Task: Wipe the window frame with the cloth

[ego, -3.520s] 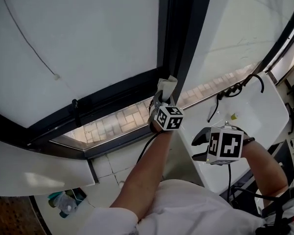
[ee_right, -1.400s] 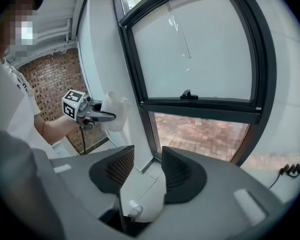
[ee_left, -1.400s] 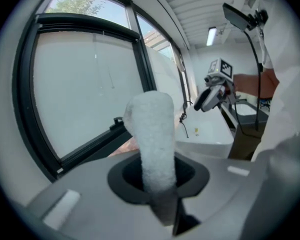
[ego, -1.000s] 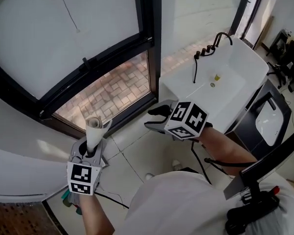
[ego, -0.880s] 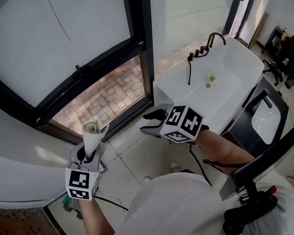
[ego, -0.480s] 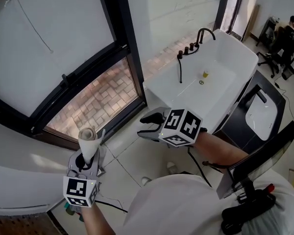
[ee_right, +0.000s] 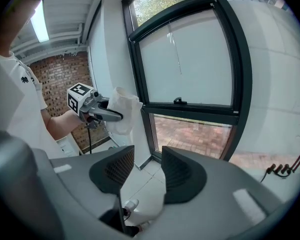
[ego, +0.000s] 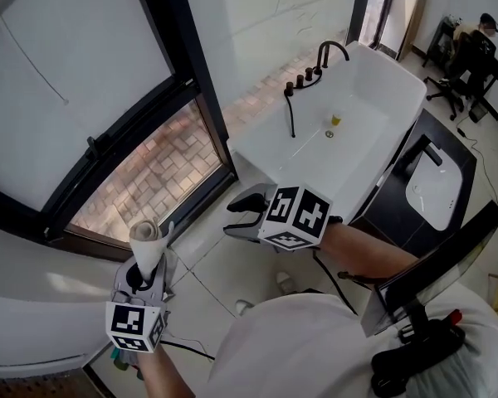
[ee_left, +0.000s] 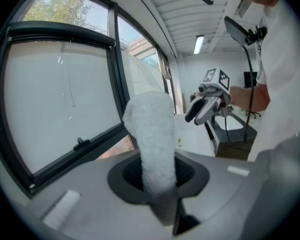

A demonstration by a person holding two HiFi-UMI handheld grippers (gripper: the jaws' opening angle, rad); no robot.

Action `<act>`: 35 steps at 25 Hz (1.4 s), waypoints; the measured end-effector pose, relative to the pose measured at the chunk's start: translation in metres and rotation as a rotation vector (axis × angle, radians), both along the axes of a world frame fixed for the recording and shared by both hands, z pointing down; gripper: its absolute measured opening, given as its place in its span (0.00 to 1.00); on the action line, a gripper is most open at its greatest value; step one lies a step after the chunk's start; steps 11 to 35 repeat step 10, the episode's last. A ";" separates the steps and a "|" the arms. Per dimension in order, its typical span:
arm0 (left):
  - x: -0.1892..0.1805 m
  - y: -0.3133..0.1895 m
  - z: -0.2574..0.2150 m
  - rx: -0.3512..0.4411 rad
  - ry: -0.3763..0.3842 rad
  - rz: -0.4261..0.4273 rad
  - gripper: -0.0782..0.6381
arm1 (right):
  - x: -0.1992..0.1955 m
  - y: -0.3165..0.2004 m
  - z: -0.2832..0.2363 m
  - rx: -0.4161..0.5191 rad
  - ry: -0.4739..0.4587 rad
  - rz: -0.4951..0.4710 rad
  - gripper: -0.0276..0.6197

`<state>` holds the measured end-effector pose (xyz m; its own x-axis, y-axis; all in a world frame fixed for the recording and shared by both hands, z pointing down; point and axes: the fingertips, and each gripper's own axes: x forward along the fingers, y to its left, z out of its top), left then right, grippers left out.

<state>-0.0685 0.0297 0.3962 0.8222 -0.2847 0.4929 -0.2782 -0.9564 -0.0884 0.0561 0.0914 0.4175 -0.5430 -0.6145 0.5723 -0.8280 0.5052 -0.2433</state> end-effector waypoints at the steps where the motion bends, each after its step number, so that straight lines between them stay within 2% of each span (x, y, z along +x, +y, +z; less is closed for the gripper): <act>1: 0.003 0.002 0.000 -0.003 0.002 0.002 0.24 | 0.001 0.001 0.000 -0.003 0.000 0.000 0.31; 10: 0.010 0.006 0.011 -0.021 0.004 0.042 0.24 | 0.002 -0.003 0.007 -0.003 -0.004 0.028 0.31; 35: 0.010 0.006 0.011 -0.021 0.004 0.042 0.24 | 0.002 -0.003 0.007 -0.003 -0.004 0.028 0.31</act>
